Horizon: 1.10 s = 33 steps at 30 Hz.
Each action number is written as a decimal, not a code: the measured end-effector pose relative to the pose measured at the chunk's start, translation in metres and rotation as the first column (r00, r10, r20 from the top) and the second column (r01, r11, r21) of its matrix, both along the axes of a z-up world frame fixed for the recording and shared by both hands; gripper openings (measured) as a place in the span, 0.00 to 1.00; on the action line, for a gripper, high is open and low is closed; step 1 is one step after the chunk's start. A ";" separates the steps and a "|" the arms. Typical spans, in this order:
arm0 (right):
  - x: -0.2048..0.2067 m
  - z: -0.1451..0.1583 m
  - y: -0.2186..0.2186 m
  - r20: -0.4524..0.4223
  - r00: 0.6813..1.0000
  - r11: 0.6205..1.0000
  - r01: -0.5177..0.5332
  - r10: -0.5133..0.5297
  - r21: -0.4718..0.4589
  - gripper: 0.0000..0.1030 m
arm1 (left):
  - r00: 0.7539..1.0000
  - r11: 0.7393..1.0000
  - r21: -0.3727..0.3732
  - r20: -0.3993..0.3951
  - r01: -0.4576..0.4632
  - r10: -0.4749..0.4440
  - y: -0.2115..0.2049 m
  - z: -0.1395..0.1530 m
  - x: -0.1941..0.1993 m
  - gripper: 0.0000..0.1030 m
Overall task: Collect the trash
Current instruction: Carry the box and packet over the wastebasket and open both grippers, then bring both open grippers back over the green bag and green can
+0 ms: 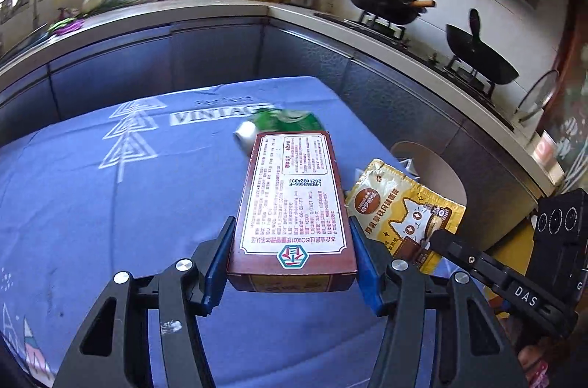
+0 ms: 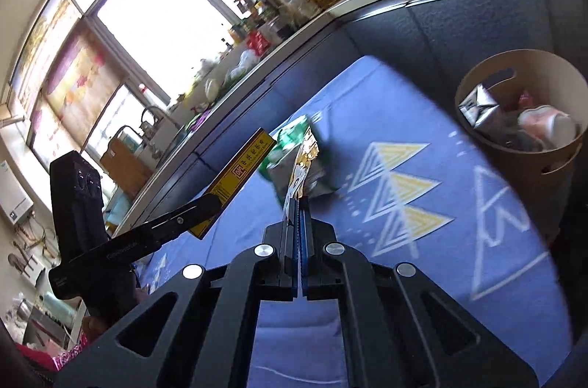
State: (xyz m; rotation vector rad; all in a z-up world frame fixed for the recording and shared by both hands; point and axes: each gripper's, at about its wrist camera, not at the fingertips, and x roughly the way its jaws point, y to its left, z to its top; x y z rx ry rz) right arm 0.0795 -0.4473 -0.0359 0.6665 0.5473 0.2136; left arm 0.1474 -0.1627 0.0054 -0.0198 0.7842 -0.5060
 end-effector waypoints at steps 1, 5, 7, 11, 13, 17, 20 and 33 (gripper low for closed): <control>-0.004 -0.001 -0.019 0.004 0.999 0.999 0.040 -0.040 0.007 0.01 | 0.999 0.999 0.002 0.005 0.032 -0.032 -0.018 0.002 0.002 0.57; -0.011 -0.008 -0.093 -0.001 0.981 0.980 0.194 -0.194 0.038 0.01 | 0.988 0.988 0.005 0.002 0.153 -0.153 -0.095 0.004 0.018 0.57; -0.012 -0.015 -0.123 -0.012 0.967 0.966 0.254 -0.254 0.048 0.01 | 0.977 0.977 0.005 -0.003 0.212 -0.212 -0.139 0.003 0.028 0.57; -0.001 -0.026 -0.174 -0.039 0.938 0.936 0.345 -0.343 0.068 0.01 | 0.958 0.957 0.033 -0.018 0.287 -0.286 -0.210 -0.003 0.049 0.57; 0.008 -0.031 -0.193 -0.053 0.927 0.926 0.374 -0.371 0.056 0.01 | 0.949 0.948 0.049 -0.025 0.314 -0.313 -0.244 -0.009 0.059 0.57; 0.027 -0.045 -0.215 -0.091 0.915 0.917 0.398 -0.394 0.032 0.04 | 0.935 0.934 0.051 -0.055 0.354 -0.351 -0.283 -0.020 0.073 0.57; 0.038 -0.060 -0.225 -0.143 0.907 0.915 0.403 -0.395 0.031 0.30 | 0.922 0.927 0.034 -0.124 0.373 -0.367 -0.306 -0.036 0.089 0.58; -0.002 -0.060 -0.197 -0.109 0.907 0.902 0.417 -0.406 0.111 0.47 | 0.953 0.952 0.079 -0.089 0.296 -0.289 -0.249 -0.036 0.070 0.74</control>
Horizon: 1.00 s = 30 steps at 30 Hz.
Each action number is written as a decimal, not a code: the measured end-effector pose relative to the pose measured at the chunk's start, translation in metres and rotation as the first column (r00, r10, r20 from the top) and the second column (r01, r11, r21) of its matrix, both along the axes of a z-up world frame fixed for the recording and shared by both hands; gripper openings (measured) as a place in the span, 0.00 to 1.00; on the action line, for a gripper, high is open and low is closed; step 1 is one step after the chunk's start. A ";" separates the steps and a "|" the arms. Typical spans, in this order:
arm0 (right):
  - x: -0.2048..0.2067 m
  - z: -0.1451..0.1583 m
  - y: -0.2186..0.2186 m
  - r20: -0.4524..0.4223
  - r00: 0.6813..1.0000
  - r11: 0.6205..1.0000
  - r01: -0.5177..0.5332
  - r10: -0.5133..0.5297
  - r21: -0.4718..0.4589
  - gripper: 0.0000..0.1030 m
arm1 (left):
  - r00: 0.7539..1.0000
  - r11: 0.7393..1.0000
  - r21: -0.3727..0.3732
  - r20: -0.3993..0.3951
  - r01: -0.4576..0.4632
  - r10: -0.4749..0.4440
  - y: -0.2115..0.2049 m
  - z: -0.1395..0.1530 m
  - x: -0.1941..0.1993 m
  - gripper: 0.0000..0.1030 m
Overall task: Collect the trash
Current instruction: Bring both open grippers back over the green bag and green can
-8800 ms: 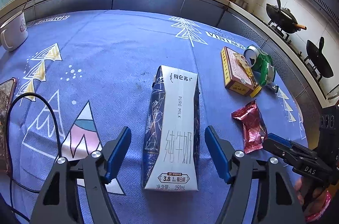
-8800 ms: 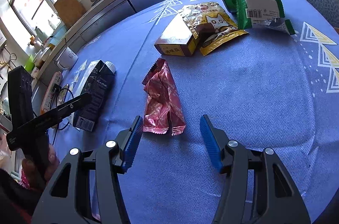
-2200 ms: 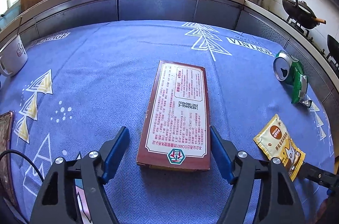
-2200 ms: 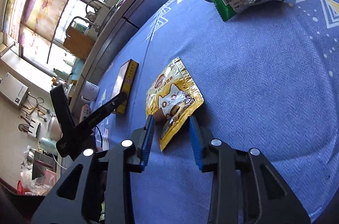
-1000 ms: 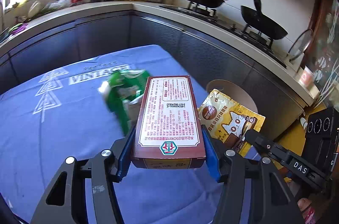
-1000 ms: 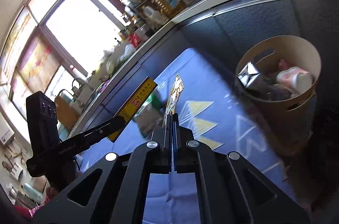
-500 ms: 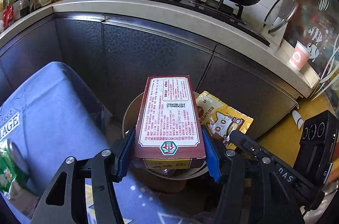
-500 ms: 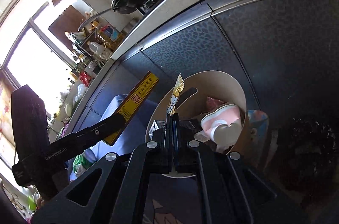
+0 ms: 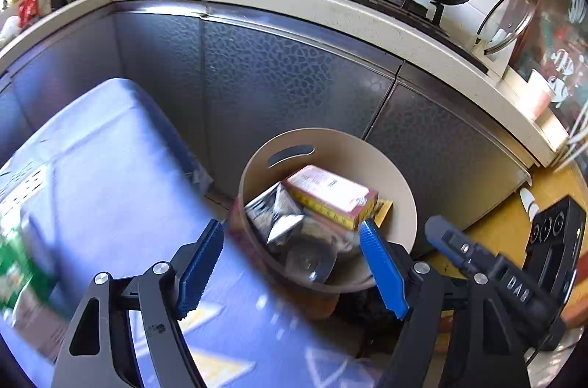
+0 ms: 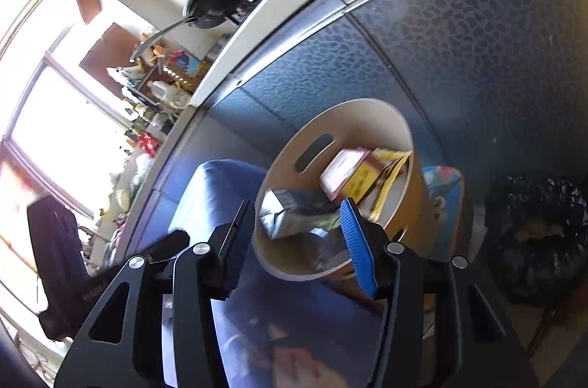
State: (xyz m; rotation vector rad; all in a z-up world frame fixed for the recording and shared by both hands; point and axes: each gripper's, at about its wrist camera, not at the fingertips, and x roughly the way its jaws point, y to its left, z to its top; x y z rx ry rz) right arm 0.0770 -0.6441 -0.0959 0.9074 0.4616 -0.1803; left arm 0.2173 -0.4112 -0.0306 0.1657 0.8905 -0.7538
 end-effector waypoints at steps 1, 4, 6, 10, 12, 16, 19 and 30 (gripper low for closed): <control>-0.003 0.003 0.006 0.006 1.000 1.000 -0.010 0.010 0.002 0.47 | 1.000 1.000 0.002 0.009 -0.007 0.007 0.010 0.001 -0.007 0.74; -0.008 0.013 0.033 0.017 0.999 0.999 -0.051 0.051 -0.009 0.47 | 0.999 0.999 0.011 0.029 -0.038 0.037 0.042 0.002 -0.025 0.74; -0.009 0.017 0.055 0.018 0.996 0.996 -0.086 0.086 -0.011 0.47 | 0.996 0.997 0.025 0.048 -0.074 0.072 0.067 0.001 -0.037 0.74; -0.007 0.020 0.102 0.001 0.988 0.987 -0.158 0.158 -0.022 0.47 | 0.985 0.985 0.046 0.064 -0.164 0.161 0.117 -0.002 -0.050 0.74; -0.005 0.020 0.126 -0.013 0.980 0.980 -0.198 0.198 -0.022 0.47 | 0.974 0.974 0.054 0.068 -0.222 0.218 0.147 -0.004 -0.054 0.75; 0.003 0.020 0.172 -0.049 0.960 0.960 -0.279 0.277 -0.040 0.47 | 0.947 0.947 0.060 0.081 -0.316 0.311 0.200 -0.007 -0.059 0.75; 0.008 0.022 0.202 -0.071 0.943 0.943 -0.328 0.325 -0.050 0.47 | 0.923 0.924 0.052 0.093 -0.379 0.373 0.239 -0.007 -0.063 0.76; 0.023 0.032 0.301 -0.151 0.877 0.870 -0.475 0.456 -0.134 0.47 | 0.851 0.854 0.006 0.094 -0.520 0.517 0.346 -0.017 -0.077 0.77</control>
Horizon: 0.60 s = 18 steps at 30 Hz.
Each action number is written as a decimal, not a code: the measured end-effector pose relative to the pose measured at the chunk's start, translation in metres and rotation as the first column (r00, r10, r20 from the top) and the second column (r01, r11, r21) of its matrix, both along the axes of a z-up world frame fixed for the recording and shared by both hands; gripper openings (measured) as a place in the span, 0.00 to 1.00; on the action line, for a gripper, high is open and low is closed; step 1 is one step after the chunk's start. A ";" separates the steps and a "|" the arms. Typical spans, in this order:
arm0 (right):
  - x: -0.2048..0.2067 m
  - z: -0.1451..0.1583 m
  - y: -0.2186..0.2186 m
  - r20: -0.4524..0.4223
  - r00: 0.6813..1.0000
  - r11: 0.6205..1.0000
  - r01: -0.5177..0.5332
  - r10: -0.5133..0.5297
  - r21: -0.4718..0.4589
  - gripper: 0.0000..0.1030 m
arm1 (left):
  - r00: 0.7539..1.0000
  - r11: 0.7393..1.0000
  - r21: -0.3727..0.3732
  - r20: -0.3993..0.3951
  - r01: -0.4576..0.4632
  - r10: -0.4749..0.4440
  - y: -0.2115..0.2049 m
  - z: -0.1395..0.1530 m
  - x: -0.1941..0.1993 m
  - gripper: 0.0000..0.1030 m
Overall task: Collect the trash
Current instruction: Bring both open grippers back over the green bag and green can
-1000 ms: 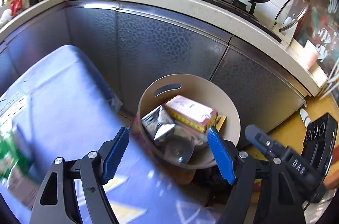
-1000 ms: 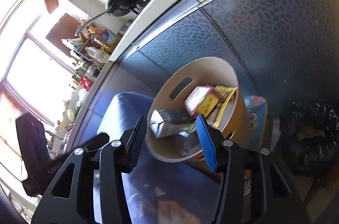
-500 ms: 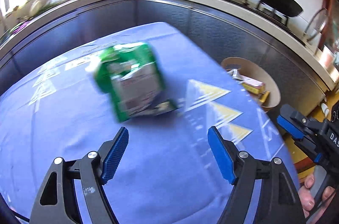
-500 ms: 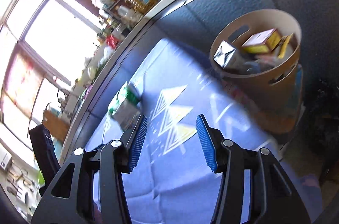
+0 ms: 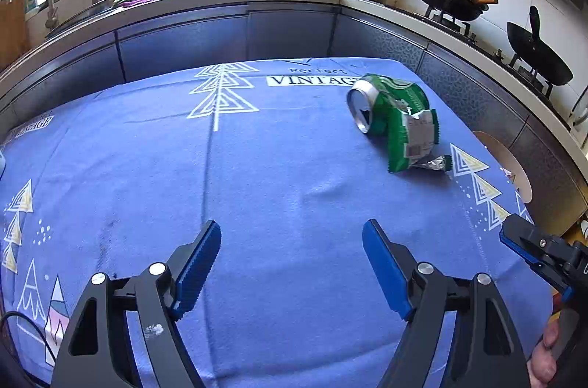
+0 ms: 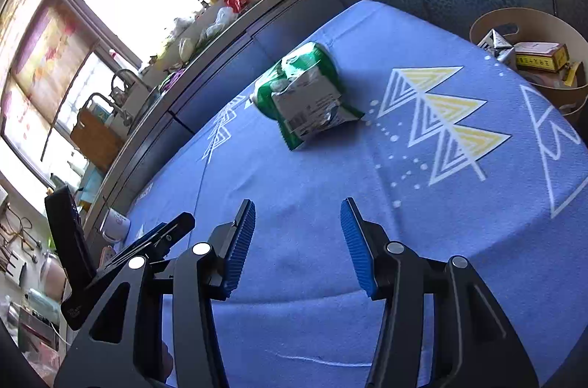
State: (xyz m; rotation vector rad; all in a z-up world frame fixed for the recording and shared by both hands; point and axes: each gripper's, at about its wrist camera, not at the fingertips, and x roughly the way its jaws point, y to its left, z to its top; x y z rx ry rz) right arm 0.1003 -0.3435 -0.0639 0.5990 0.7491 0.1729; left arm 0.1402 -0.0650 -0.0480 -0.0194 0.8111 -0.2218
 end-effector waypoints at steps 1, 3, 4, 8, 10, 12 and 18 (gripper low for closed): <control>0.002 0.000 0.006 -0.005 1.000 1.000 -0.012 0.012 -0.007 0.47 | 1.000 1.000 -0.004 -0.003 -0.010 0.010 0.004 -0.001 -0.001 0.77; 0.004 -0.001 0.019 -0.016 0.999 0.999 -0.036 0.036 -0.022 0.47 | 1.000 0.999 -0.013 -0.008 -0.029 0.029 0.017 -0.004 -0.003 0.77; 0.005 -0.001 0.026 -0.022 0.999 0.998 -0.048 0.047 -0.031 0.47 | 0.999 0.999 -0.013 -0.008 -0.037 0.037 0.023 -0.006 -0.004 0.77; 0.007 0.000 0.046 -0.037 0.995 0.994 -0.091 0.088 -0.062 0.47 | 0.997 0.997 -0.011 -0.004 -0.074 0.074 0.045 -0.012 -0.007 0.77; 0.008 0.000 0.055 -0.046 0.993 0.991 -0.110 0.106 -0.074 0.47 | 0.995 0.995 -0.017 -0.008 -0.095 0.095 0.056 -0.015 -0.007 0.77; 0.011 -0.001 0.064 -0.056 0.991 0.988 -0.127 0.123 -0.087 0.47 | 0.993 0.993 -0.019 -0.007 -0.115 0.115 0.066 -0.018 -0.008 0.77; 0.018 -0.002 0.084 -0.077 0.986 0.981 -0.159 0.151 -0.113 0.47 | 0.988 0.987 -0.020 -0.011 -0.157 0.156 0.090 -0.027 -0.007 0.77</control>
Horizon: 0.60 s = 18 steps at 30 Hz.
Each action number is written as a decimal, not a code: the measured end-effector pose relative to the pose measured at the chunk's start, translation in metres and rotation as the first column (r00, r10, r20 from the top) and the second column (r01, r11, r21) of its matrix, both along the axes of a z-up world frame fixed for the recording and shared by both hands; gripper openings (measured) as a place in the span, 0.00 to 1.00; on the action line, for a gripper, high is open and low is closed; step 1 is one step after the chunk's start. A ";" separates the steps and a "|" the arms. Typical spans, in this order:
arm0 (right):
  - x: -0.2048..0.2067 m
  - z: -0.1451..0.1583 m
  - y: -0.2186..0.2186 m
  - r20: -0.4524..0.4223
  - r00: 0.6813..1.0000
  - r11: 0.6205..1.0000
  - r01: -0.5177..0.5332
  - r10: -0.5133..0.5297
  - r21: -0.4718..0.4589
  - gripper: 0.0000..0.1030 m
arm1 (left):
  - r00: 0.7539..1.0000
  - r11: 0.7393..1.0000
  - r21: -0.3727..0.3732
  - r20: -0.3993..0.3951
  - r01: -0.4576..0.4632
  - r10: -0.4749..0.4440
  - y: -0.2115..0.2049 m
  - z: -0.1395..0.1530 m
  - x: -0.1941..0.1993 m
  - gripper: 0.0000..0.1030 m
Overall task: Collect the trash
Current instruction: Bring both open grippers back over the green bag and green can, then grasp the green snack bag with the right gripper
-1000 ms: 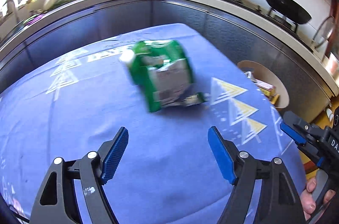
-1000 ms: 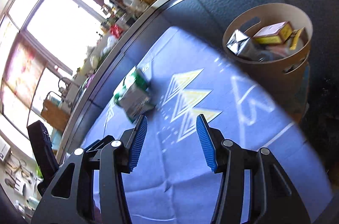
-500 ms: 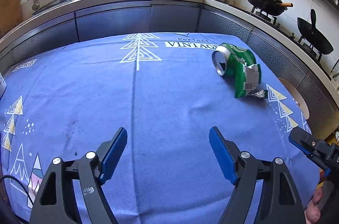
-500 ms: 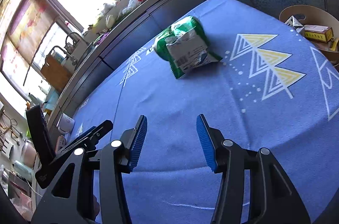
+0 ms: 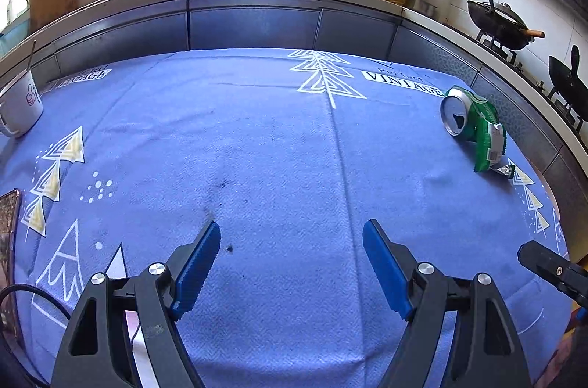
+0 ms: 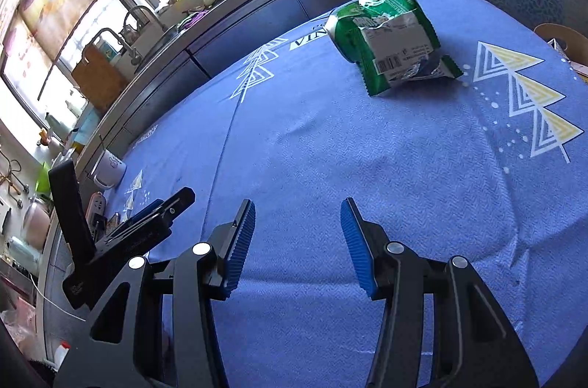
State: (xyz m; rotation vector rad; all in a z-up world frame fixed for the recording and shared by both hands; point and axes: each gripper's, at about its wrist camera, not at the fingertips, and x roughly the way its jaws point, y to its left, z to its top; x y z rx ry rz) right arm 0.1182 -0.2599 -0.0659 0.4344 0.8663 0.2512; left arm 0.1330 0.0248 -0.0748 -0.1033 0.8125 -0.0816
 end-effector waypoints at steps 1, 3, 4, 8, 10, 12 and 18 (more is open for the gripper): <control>0.002 0.000 0.002 -0.002 1.000 1.000 -0.004 0.004 -0.004 0.47 | 1.000 1.000 0.000 -0.004 -0.003 0.003 0.002 -0.002 0.000 0.77; 0.004 -0.001 0.005 -0.004 1.000 1.000 -0.008 0.008 -0.015 0.47 | 1.000 1.000 -0.012 -0.016 -0.004 0.004 0.006 -0.007 0.000 0.77; 0.006 -0.001 0.006 -0.005 1.000 1.000 -0.007 0.007 -0.020 0.47 | 1.000 1.000 -0.029 -0.021 -0.003 0.002 0.008 -0.008 0.000 0.77; 0.013 -0.001 0.001 -0.011 1.000 1.000 0.016 -0.017 -0.024 0.47 | 1.000 0.998 -0.063 -0.016 0.003 -0.004 0.012 -0.008 0.000 0.77; 0.017 0.001 -0.004 -0.009 0.999 0.999 0.033 -0.033 -0.024 0.47 | 1.000 0.997 -0.073 -0.015 0.007 -0.009 0.013 -0.009 0.000 0.78; 0.022 0.005 -0.011 0.003 0.999 0.998 0.050 -0.050 -0.025 0.47 | 1.000 0.997 -0.081 -0.012 0.014 -0.015 0.014 -0.009 -0.001 0.79; 0.037 0.022 -0.046 0.054 0.990 0.991 0.133 -0.132 0.000 0.48 | 1.000 0.995 -0.099 -0.007 0.029 -0.030 0.015 -0.009 -0.001 0.80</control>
